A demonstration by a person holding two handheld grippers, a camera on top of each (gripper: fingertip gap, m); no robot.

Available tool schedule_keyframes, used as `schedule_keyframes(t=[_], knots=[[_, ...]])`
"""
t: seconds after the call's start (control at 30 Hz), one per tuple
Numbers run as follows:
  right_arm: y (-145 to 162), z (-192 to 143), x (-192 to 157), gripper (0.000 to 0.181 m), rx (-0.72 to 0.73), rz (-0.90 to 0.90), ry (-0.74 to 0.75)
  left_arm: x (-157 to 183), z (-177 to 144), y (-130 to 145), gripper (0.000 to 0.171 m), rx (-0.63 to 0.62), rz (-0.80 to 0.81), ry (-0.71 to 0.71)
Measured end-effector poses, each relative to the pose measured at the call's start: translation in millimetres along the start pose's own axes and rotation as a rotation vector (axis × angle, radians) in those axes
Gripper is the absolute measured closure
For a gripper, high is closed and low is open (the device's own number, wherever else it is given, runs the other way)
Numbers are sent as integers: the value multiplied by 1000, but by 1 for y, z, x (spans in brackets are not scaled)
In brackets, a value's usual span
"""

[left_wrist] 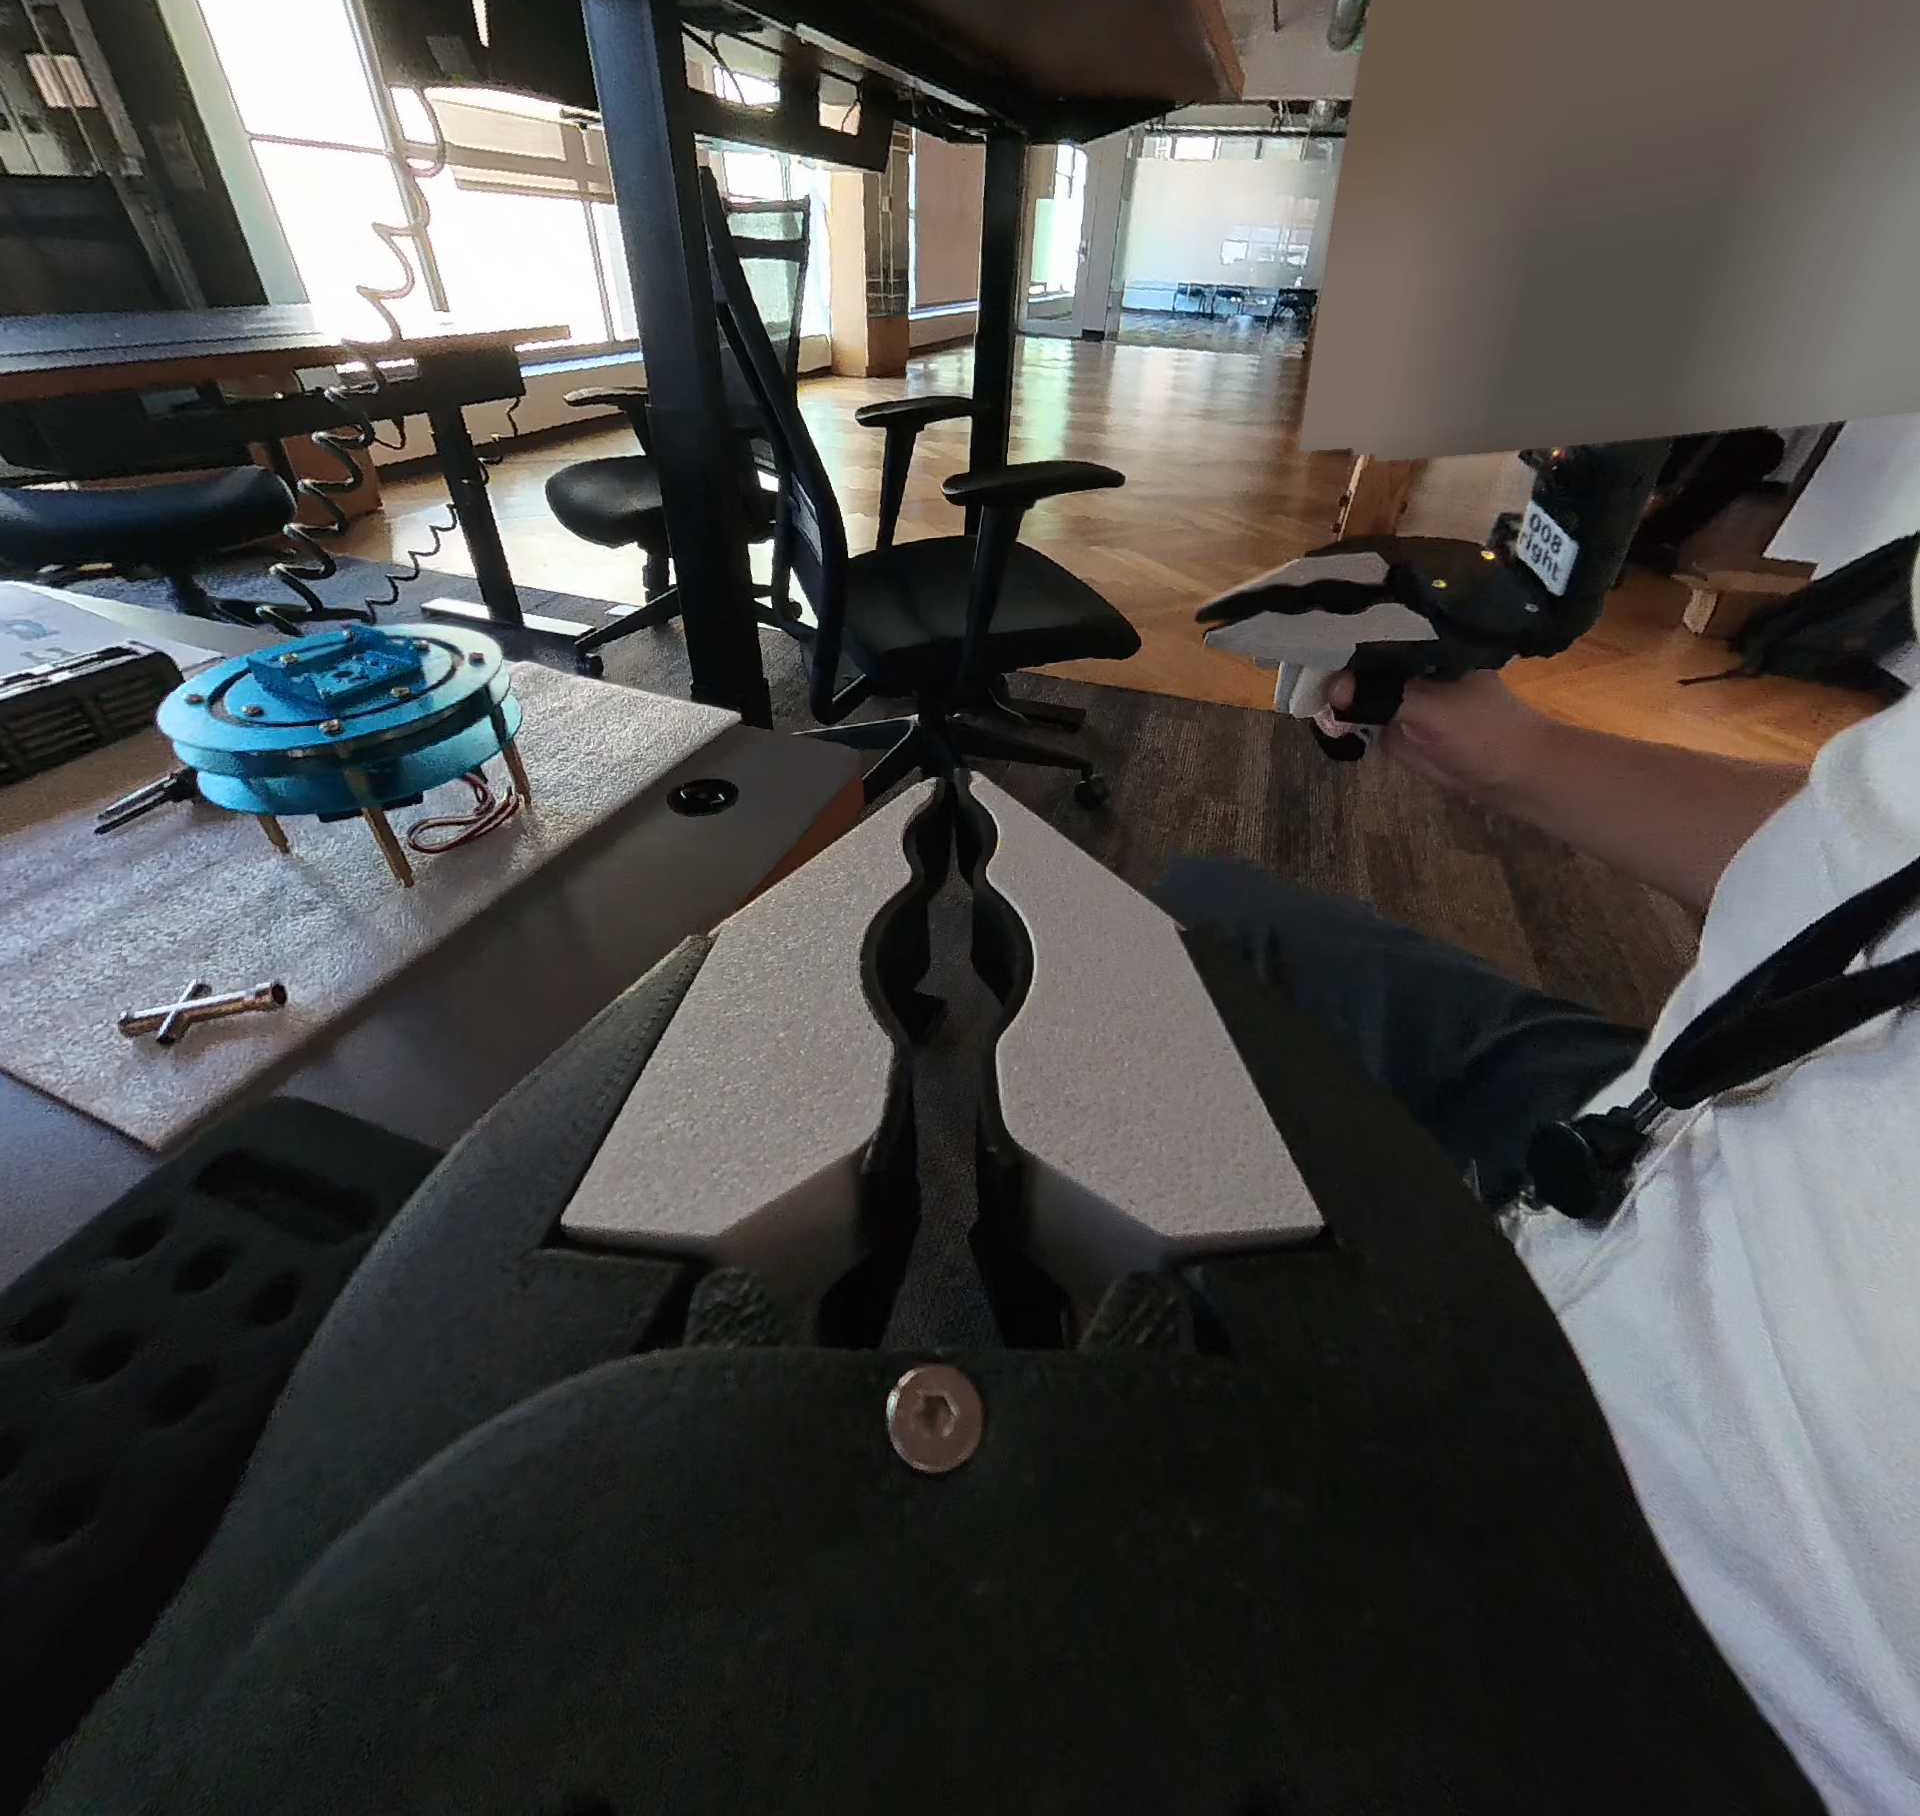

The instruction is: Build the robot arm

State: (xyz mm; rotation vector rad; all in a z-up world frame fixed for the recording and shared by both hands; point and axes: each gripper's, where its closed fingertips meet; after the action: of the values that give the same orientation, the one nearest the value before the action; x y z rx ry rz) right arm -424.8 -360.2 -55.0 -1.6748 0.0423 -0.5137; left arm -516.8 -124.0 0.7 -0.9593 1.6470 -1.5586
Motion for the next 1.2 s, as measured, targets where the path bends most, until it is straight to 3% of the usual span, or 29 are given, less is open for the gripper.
schedule_keyframes(t=[0.23,0.3,0.43,0.57,0.73,1.0,1.1,1.2], knots=[[49,-10,24,181,-82,41,-28,-3,65,-2,171,34,-17,70],[53,-9,41,181,-76,28,-34,-9,89,-10,165,65,-34,89],[35,15,78,181,-41,-57,-88,-30,138,-39,171,139,52,86],[-16,52,112,181,-56,-150,-128,-53,170,-93,171,171,207,28],[-88,76,149,181,-188,-256,-158,-89,176,-178,171,187,183,-72],[-244,104,220,177,-136,-52,-178,-133,152,-346,171,75,44,-165],[-286,111,242,171,-127,-50,-179,-146,134,-377,171,-1,-19,-240],[-309,118,268,167,-158,-73,-130,-164,113,-383,171,-42,-59,-347]])
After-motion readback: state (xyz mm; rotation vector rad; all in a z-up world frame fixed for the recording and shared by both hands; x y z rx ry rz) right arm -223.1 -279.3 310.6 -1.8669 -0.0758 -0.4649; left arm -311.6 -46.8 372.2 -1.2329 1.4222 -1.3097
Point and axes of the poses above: each gripper's, where its closed fingertips meet, z out along the fingers, y out of its underside, x = y × z across the jaws, and after that the axes turned 13 degrees about -y, right-handed
